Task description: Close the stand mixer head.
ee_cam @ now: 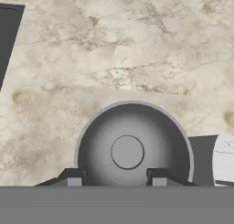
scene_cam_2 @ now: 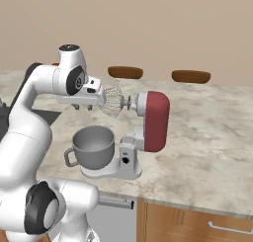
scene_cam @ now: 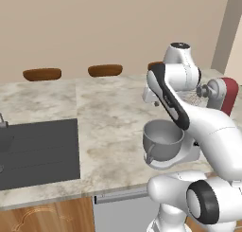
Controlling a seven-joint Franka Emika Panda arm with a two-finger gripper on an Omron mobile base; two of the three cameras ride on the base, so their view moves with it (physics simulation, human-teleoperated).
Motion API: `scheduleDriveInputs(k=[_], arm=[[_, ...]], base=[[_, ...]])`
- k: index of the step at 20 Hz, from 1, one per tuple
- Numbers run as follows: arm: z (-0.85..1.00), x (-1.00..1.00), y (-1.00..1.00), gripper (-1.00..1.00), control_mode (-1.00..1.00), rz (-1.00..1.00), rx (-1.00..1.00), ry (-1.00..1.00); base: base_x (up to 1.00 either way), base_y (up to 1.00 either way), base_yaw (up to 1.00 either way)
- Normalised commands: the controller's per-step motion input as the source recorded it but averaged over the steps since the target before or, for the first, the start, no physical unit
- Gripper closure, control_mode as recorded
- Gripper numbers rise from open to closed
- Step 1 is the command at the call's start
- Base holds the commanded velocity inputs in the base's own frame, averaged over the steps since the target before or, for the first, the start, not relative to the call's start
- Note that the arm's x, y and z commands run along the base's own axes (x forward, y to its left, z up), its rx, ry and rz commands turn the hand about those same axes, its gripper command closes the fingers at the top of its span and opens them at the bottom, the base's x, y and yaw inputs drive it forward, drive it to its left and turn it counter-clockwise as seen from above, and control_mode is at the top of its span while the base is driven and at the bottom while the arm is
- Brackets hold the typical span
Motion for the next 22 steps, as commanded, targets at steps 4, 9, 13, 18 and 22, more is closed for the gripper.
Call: scheduleDriveInputs(k=[4,9,13,18,22], arm=[[0.02,-0.17,-0.03,-1.0,-1.0,0.0,0.02,-0.01],[0.35,-0.87,-0.61,-1.0,-1.0,0.03,0.1,-0.09],[0.35,-0.52,-0.9,-1.0,-1.0,0.18,0.04,-0.12],[0.28,-0.41,-1.0,-1.0,-1.0,0.17,0.06,-0.11],[0.35,-0.38,-1.0,-1.0,-1.0,0.17,0.09,-0.05]], base=[[0.0,0.0,0.0],[0.0,0.0,0.0],[0.0,0.0,0.0],[0.0,0.0,0.0],[0.0,0.0,0.0]])
